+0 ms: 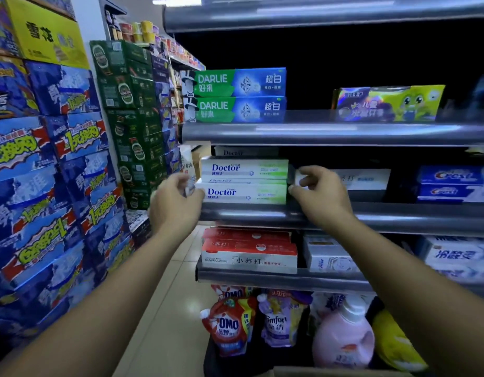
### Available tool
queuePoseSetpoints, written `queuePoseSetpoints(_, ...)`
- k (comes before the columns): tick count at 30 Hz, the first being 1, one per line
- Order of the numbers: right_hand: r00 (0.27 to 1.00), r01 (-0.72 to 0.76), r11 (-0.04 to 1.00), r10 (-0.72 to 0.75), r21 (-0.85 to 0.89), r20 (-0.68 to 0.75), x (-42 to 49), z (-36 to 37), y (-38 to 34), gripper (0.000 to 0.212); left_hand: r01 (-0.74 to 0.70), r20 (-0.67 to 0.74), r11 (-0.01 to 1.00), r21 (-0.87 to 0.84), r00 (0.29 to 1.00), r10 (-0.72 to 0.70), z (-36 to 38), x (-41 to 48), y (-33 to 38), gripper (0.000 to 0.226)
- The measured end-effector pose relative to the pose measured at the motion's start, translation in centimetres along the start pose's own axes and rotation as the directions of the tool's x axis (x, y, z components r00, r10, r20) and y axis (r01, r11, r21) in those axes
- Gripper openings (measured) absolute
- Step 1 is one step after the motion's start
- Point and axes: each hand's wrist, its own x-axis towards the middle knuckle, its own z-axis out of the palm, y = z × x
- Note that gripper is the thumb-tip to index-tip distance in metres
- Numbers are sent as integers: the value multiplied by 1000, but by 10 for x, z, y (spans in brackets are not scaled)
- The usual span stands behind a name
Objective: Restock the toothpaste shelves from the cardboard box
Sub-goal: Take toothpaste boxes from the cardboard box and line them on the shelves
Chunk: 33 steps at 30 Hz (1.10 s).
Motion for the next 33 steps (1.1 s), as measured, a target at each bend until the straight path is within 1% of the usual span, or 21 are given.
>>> queuePoseSetpoints(1,998,39,998,-37,39,-51,-9,-9,8,35,-95,-52,995,-2,994,95,1,-13,1,35)
queuePoseSetpoints(2,995,69,994,-63,81,-80,-19,-18,17,27,-173,-72,984,-33,983,171,3,-30,-1,32)
queuePoseSetpoints(3,993,91,989,-82,115,-84,-29,-28,26,21,-225,-66,972,-71,973,220,5,-47,-1,30)
queuePoseSetpoints(4,995,86,987,-78,133,-68,-42,-37,40,20,-231,-23,965,-122,973,230,13,-68,-5,30)
queuePoseSetpoints(7,1000,14,983,-18,183,18,-75,-61,85,25,-169,145,958,-232,968,206,50,-130,-18,32)
queuePoseSetpoints(9,998,-60,978,55,198,30,-95,-72,119,25,-119,245,957,-266,952,186,79,-173,-25,33)
queuePoseSetpoints(11,990,-141,978,135,155,50,-115,-79,157,24,-8,375,950,-312,918,131,113,-217,-32,33)
queuePoseSetpoints(13,970,-235,967,227,97,88,-136,-84,193,23,84,522,957,-277,849,76,145,-256,-41,33)
queuePoseSetpoints(16,919,-368,930,363,3,152,-165,-90,239,16,140,744,983,-120,668,-4,189,-308,-49,25)
queuePoseSetpoints(17,899,-399,917,396,-26,188,-173,-92,252,14,129,795,990,-61,606,-30,201,-321,-52,21)
queuePoseSetpoints(18,877,-417,906,421,-69,230,-179,-93,261,14,85,830,996,-6,555,-42,212,-330,-54,19)
queuePoseSetpoints(20,835,-408,893,449,-188,318,-187,-97,277,15,-87,872,991,106,486,-50,231,-346,-62,24)
queuePoseSetpoints(22,819,-368,888,450,-276,357,-192,-101,289,21,-291,887,935,202,458,-49,246,-356,-74,35)
queuePoseSetpoints(23,820,-345,884,447,-314,357,-195,-103,292,23,-356,893,904,238,445,-60,252,-359,-79,42)
queuePoseSetpoints(26,836,-254,882,406,-396,369,-201,-109,296,12,-468,915,833,296,389,-107,263,-367,-91,49)
queuePoseSetpoints(27,838,-237,884,396,-404,376,-202,-110,296,8,-473,916,824,311,381,-127,266,-369,-92,48)
queuePoseSetpoints(28,834,-234,885,396,-402,385,-202,-111,296,6,-451,910,829,331,384,-155,268,-370,-92,46)
queuePoseSetpoints(30,817,-242,891,400,-383,415,-202,-111,294,8,-356,892,861,365,397,-214,269,-372,-89,40)
queuePoseSetpoints(33,775,-212,892,402,-399,487,-203,-107,292,14,-102,852,926,362,439,-285,266,-367,-87,26)
